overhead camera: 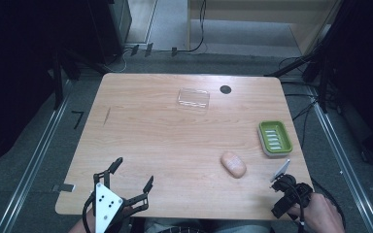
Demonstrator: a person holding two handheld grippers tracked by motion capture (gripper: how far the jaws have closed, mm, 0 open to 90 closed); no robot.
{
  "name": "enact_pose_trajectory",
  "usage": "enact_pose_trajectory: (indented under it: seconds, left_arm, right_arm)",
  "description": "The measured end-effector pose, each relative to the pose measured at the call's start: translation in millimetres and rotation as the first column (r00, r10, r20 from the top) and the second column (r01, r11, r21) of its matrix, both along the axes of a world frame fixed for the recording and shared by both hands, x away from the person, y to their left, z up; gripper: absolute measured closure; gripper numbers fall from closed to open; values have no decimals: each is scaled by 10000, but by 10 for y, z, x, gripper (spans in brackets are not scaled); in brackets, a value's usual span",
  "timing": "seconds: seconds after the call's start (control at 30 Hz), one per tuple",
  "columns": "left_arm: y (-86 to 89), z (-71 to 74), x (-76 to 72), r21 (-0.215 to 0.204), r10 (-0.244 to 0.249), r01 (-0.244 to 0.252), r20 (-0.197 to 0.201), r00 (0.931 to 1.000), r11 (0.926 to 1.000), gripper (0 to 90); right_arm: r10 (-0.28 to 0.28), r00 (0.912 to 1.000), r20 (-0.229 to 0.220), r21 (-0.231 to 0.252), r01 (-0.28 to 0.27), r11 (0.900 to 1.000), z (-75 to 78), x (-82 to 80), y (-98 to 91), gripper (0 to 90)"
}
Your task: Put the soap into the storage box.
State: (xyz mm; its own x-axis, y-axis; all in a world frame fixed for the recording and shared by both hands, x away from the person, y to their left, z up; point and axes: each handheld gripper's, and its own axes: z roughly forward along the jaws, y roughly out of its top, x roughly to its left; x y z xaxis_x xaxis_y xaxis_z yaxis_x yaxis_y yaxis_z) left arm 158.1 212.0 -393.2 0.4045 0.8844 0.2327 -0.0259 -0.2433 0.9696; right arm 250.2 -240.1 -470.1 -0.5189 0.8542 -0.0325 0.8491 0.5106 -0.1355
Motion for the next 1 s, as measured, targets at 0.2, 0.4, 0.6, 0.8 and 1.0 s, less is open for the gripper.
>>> enact_pose_trajectory:
  seconds: [0.2, 0.4, 0.6, 0.8, 1.0]
  left_arm:
    - [-40, 2, 26, 45, -175, 175, -75, 9998, 9998, 99]
    - [-63, 7, 23, 75, -247, 247, 1, 9997, 9997, 99]
    - [-55, 7, 28, -7, -185, 185, -12, 9998, 9998, 99]
    - [-55, 9, 25, 42, -213, 213, -16, 9998, 9998, 99]
    - [-53, 8, 26, -6, -211, 211, -15, 9998, 9998, 99]
  right_arm:
    - [41, 10000, -38, -89, -42, 10000, 24, -3, 14, 100]
    - [318, 9994, 131, -156, -316, 9994, 78, 38, 71, 98]
    - [508, 9986, 140, -207, -505, 9985, 89, 86, 135, 96]
    - [780, 9967, 205, -247, -775, 9967, 117, 137, 221, 96]
    - [835, 9963, 211, -335, -828, 9960, 129, 184, 266, 92]
